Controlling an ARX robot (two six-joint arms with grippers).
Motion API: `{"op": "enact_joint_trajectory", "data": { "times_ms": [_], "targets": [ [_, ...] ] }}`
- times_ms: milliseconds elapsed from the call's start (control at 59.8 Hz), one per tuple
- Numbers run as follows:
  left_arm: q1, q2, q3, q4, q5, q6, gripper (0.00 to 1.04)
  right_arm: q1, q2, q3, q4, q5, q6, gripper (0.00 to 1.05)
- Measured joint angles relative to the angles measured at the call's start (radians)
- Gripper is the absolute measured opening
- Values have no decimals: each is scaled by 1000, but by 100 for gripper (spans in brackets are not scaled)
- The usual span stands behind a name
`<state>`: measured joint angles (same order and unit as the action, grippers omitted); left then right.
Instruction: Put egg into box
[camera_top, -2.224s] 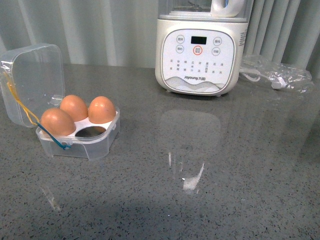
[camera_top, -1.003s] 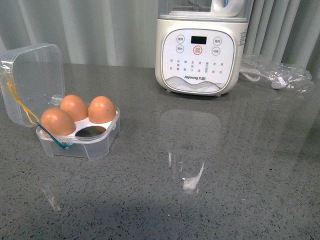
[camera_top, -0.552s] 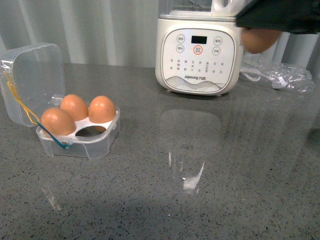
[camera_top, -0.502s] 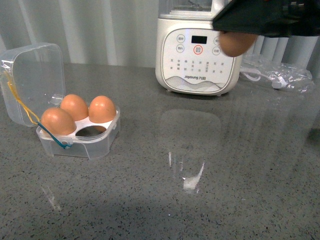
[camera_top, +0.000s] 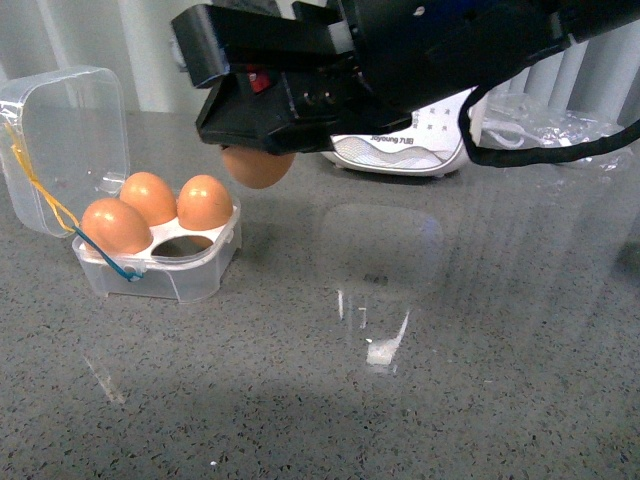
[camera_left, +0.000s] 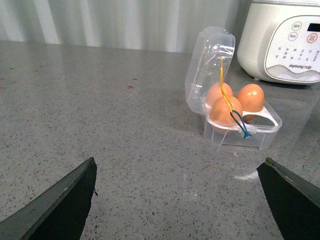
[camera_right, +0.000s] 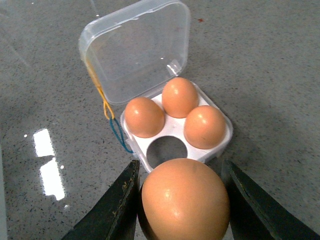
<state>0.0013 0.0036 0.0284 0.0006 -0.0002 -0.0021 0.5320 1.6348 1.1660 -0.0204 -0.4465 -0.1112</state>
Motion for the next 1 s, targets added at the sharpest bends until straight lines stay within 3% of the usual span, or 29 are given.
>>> {"op": "enact_joint_trajectory", "data": {
  "times_ms": [619, 1003],
  "targets": [
    [0, 0, 0, 0, 0, 0, 98, 85, 163, 166, -51, 49, -14, 42],
    [0, 0, 0, 0, 0, 0, 98, 94, 223, 222, -92, 98, -17, 42]
  ]
}}
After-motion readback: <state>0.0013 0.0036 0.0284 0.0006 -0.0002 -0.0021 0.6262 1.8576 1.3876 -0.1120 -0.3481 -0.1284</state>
